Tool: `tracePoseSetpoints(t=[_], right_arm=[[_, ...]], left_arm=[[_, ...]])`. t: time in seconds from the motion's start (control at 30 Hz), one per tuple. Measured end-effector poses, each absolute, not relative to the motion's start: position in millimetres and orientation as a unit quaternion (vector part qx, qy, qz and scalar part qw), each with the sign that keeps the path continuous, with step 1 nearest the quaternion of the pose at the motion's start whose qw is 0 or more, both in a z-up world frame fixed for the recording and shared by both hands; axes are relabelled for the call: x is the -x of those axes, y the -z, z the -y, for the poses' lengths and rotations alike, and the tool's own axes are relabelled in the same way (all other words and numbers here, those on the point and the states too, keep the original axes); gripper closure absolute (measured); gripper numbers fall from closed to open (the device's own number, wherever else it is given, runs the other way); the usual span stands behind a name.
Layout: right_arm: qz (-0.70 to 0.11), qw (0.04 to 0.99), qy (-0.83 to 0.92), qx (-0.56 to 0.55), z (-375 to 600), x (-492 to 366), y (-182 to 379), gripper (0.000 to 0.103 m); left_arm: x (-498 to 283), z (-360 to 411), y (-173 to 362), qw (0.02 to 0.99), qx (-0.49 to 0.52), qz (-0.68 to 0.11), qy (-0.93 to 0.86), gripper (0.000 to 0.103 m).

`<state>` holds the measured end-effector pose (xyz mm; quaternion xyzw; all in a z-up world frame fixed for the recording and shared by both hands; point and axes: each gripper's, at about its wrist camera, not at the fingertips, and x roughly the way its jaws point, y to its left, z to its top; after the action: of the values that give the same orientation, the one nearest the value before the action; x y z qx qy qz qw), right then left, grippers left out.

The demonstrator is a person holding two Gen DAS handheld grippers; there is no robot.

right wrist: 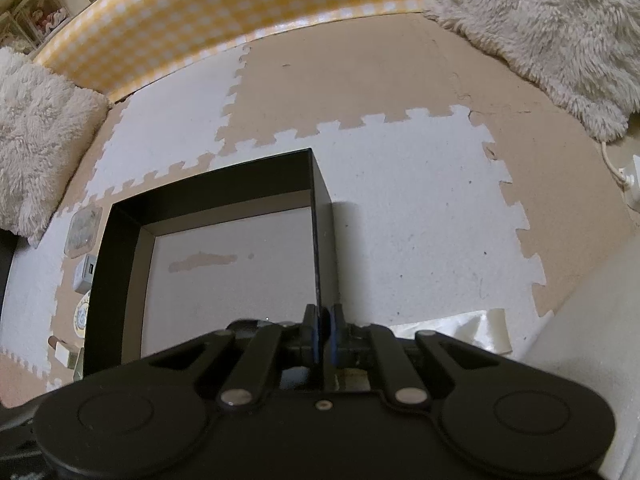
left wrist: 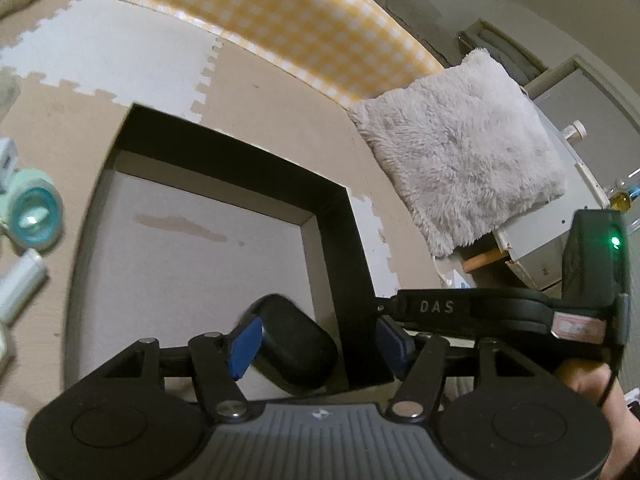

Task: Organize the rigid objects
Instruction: 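Open the left tool to release the case and withdraw it, then close the left tool on the white plastic holder with the tube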

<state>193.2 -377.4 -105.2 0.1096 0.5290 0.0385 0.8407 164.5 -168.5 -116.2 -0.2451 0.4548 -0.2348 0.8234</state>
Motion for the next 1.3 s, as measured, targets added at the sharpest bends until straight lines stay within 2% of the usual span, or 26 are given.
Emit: tracePoseSetpoints(t=[0.27, 0.67, 0.93, 1.3], right_arm=[[-0.534, 0.839, -0.038, -0.099, 375, -195, 104, 0.097], [-0.551, 0.832, -0.022, -0.06, 362, -202, 102, 0.099], [-0.564, 0.825, -0.016, -0.043, 356, -204, 99, 0.1], [-0.568, 0.822, 0.0, -0.04, 353, -206, 99, 0.1]], left_arm=[[-150, 149, 86, 0.847, 0.198, -0.442, 0.22, 0.031], [-126, 98, 56, 0.899, 0.082, -0.401, 0.156, 0.005], [-121, 54, 62, 0.907, 0.06, -0.405, 0.099, 0.004], [-117, 33, 88, 0.91, 0.011, -0.407, 0.077, 0.004]])
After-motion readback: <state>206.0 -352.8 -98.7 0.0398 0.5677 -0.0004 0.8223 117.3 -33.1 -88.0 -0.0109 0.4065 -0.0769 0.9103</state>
